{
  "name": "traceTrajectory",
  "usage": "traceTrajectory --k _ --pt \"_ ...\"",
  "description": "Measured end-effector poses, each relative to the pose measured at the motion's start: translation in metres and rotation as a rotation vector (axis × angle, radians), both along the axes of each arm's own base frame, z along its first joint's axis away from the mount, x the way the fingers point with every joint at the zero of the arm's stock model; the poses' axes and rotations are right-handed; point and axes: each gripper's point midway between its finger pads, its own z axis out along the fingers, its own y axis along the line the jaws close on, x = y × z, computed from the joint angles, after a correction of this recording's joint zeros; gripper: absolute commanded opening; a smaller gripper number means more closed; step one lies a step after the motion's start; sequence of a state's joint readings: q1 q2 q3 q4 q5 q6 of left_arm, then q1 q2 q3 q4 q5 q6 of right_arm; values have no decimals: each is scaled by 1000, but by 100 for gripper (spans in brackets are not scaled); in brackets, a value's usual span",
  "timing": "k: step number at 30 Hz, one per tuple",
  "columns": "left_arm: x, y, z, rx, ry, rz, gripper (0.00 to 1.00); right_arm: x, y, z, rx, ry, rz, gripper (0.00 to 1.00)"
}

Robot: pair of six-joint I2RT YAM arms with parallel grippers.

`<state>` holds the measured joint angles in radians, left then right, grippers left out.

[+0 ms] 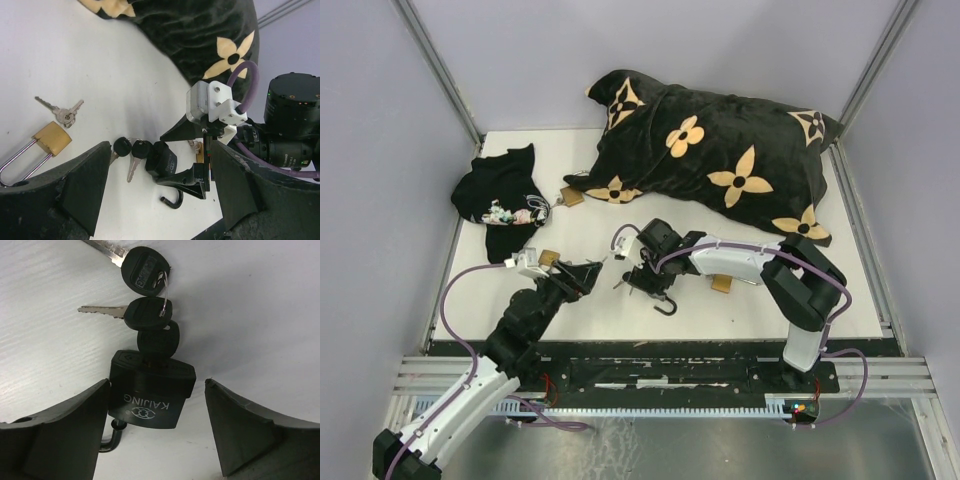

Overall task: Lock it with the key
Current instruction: Pick up the lock from the center of the board.

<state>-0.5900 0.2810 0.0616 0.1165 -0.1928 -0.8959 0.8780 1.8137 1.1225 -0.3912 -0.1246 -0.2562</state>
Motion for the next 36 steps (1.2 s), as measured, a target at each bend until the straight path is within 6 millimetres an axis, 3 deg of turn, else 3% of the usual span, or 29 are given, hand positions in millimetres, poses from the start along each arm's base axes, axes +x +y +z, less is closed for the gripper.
traceTrajectory --k 5,10,17,19,23,27,30,32,36 --pt "-2 1 -7 14 23 1 86 1 1 -3 -43 -45 -5 78" --pt "-2 2 -10 22 35 0 85 2 -1 -3 -54 -52 -9 65" --pt "-4 0 -11 22 37 -12 85 2 -2 -3 -56 -36 -10 74" --pt "-4 -1 -9 19 33 -15 84 3 -4 -4 -56 -27 -14 65" --pt "-4 -2 -6 7 16 -23 84 4 -10 -5 -48 8 -29 35" --pt "-6 -7 -5 -9 -5 -50 82 7 -15 -4 -5 72 -51 17" --pt "-8 -13 -6 -13 -23 -86 80 8 -20 -2 41 141 -67 10" --pt "-9 -19 4 -18 -67 -121 80 9 -26 4 94 204 -88 9" --pt "-11 -33 16 15 -148 -210 79 17 -36 26 228 292 -125 7"
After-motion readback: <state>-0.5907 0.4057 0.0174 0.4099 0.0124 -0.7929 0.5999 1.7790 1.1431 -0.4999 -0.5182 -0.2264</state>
